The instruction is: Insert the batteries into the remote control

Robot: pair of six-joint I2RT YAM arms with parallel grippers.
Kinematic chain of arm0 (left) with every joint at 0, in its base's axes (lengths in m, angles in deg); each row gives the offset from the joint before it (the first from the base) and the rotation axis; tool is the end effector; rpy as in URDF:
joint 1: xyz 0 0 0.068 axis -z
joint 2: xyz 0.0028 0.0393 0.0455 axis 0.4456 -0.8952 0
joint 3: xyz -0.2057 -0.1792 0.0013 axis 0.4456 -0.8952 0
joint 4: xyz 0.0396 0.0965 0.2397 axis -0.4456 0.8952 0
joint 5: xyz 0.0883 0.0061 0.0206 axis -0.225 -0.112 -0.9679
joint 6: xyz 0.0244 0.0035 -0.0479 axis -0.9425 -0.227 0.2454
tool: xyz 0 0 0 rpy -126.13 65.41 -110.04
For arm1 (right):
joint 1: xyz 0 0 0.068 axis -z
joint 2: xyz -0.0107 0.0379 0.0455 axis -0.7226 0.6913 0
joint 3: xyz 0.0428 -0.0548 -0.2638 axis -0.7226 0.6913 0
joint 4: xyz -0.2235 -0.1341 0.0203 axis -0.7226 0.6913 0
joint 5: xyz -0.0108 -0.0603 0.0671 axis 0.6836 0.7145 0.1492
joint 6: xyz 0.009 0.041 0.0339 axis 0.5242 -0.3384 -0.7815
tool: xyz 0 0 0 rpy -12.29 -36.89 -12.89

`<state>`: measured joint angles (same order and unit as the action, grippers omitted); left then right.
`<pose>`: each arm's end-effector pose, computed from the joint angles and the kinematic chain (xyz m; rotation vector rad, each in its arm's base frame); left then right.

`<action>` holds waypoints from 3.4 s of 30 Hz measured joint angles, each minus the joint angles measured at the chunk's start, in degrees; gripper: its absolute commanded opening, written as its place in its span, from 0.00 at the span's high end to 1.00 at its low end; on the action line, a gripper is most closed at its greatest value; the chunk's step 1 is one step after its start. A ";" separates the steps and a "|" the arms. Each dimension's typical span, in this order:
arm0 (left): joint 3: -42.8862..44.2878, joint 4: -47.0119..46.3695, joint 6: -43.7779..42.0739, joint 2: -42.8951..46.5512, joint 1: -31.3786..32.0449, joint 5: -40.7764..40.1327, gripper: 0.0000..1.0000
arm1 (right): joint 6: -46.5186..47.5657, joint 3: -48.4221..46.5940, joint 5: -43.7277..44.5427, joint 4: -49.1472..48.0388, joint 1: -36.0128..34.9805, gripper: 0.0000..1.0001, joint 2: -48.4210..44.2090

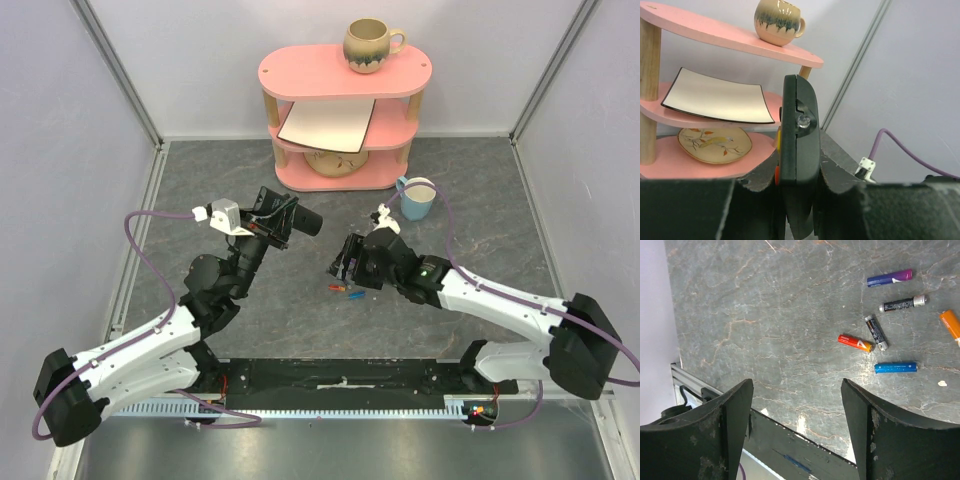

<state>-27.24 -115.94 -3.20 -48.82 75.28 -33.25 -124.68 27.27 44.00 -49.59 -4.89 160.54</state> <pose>0.1383 -0.1389 0.3405 0.0285 1.1921 -0.7622 0.1736 0.2095 0.2415 0.3418 2.4142 0.8985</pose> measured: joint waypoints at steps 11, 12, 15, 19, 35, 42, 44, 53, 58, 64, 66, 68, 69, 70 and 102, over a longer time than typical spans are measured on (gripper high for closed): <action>0.98 11.74 9.27 1.95 -2.73 5.79 0.98 | 13.00 1.44 3.28 -4.07 0.24 0.13 -21.59; 1.18 13.07 11.10 1.97 -3.52 7.74 0.98 | 14.25 1.44 2.97 -4.52 0.39 0.12 -22.27; 1.25 16.09 16.87 1.90 -6.54 14.14 0.98 | 17.07 1.44 1.60 -5.05 0.55 0.12 -22.21; 1.25 17.49 23.54 1.57 -10.47 22.77 0.98 | 20.13 2.01 -1.09 -5.05 0.76 0.12 -21.16; 0.33 10.80 37.83 -7.41 -15.06 45.00 0.98 | 28.28 4.59 -7.78 -9.01 1.29 0.08 -24.48; 0.33 7.52 38.16 -7.98 -15.12 50.53 0.98 | 30.56 4.24 -5.92 -7.58 1.38 0.08 -26.71; 0.33 6.49 38.16 -7.98 -15.26 51.76 0.98 | 30.51 4.24 -6.05 -7.30 1.44 0.08 -26.69; -0.57 2.36 38.18 -8.00 -15.63 54.10 0.98 | 27.26 8.66 -12.24 -12.70 1.44 0.09 -26.64; -1.14 1.90 38.16 -7.98 -15.63 54.66 0.98 | 26.38 9.01 -15.45 -14.80 1.46 0.08 -26.64; -2.25 -0.63 38.16 -7.69 -15.63 56.02 0.98 | 25.40 9.31 -19.76 -18.49 1.44 0.09 -25.44; -2.99 -2.49 38.16 -7.58 -15.65 57.09 0.98 | 25.16 9.77 -20.11 -19.08 1.46 0.09 -25.40; -3.74 -4.31 38.12 -7.45 -15.65 57.96 0.98 | 25.11 10.16 -20.11 -19.23 1.46 0.09 -25.68; -4.17 -5.18 38.01 -7.28 -15.65 58.60 0.98 | 25.14 10.34 -20.06 -19.23 1.44 0.09 -25.92; -4.52 -5.55 37.70 -6.91 -15.65 58.93 0.98 | 25.14 10.45 -20.00 -19.19 1.46 0.09 -26.21; 8.20 32.65 36.87 -13.88 -15.56 37.79 0.98 | 38.99 -10.97 0.35 2.54 -4.37 0.02 -9.77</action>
<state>-19.05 -83.29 33.67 -62.70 59.72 4.54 -85.69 16.30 44.35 -47.06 -9.26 150.77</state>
